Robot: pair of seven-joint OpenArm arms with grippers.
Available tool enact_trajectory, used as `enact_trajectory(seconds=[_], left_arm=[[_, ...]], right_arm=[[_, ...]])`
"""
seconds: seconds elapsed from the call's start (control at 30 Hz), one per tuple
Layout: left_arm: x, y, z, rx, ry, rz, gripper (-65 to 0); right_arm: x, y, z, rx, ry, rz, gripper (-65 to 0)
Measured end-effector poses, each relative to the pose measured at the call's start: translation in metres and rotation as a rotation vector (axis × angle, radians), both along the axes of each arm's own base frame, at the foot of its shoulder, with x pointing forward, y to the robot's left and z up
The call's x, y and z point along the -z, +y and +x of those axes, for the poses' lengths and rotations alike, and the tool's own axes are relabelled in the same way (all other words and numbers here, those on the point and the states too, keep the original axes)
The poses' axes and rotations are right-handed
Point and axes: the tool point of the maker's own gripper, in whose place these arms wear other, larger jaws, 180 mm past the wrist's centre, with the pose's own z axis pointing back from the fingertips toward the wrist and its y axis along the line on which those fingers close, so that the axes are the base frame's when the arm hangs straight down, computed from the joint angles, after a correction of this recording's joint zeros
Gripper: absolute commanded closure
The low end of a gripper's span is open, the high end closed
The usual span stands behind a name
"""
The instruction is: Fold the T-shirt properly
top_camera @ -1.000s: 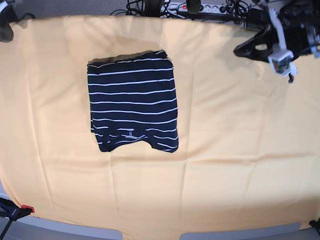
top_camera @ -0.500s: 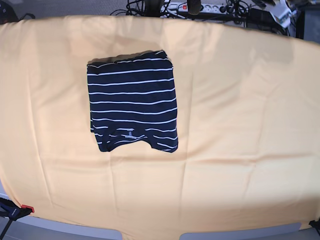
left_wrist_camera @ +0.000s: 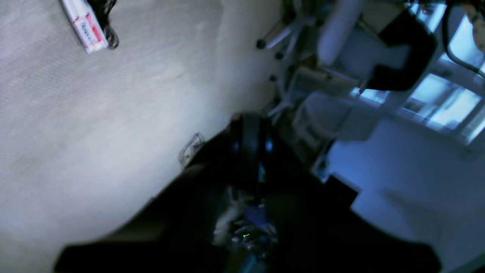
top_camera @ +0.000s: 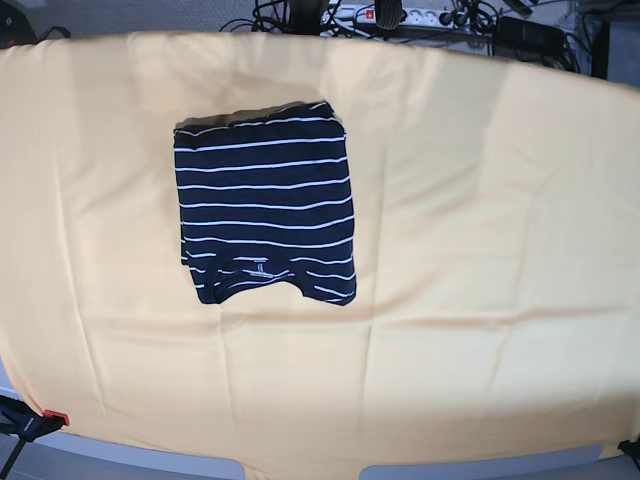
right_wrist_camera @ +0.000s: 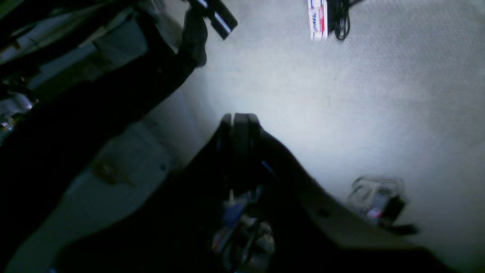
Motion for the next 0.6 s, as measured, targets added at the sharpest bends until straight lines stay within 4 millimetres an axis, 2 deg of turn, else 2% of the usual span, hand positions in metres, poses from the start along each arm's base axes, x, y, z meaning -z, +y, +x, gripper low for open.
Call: enact_trajectory(seconds=[0.13, 0.23, 0.33, 0.47, 0.53, 0.6], left_arm=[[0.051, 0.005, -0.013, -0.070, 0.072, 0.061, 0.0], [0.091, 0.007, -0.007, -0.095, 0.062, 0.124, 0.0], [0.129, 0.004, 0.013, -0.131, -0.014, 0.191, 0.0], [0.168, 0.000, 0.043, -0.102, -0.179, 0.259, 0.0], [0.183, 0.004, 0.060, -0.067, -0.266, 0.298, 0.0], [0.203, 0.017, 0.080, -0.042, -0.343, 0.417, 0.0]], right_arm=[[0.046, 0.007, -0.001, -0.010, 0.002, -0.037, 0.0], [0.078, 0.019, -0.006, -0.060, 0.002, -0.056, 0.0], [0.105, 0.027, 0.007, -0.108, -0.062, -0.077, 0.0], [0.134, 0.043, 0.043, -0.215, -0.184, -0.076, 0.0], [0.153, 0.038, 0.056, -0.310, -0.205, -0.163, 0.0], [0.169, 0.032, 0.064, -0.416, -0.205, -0.260, 0.0]])
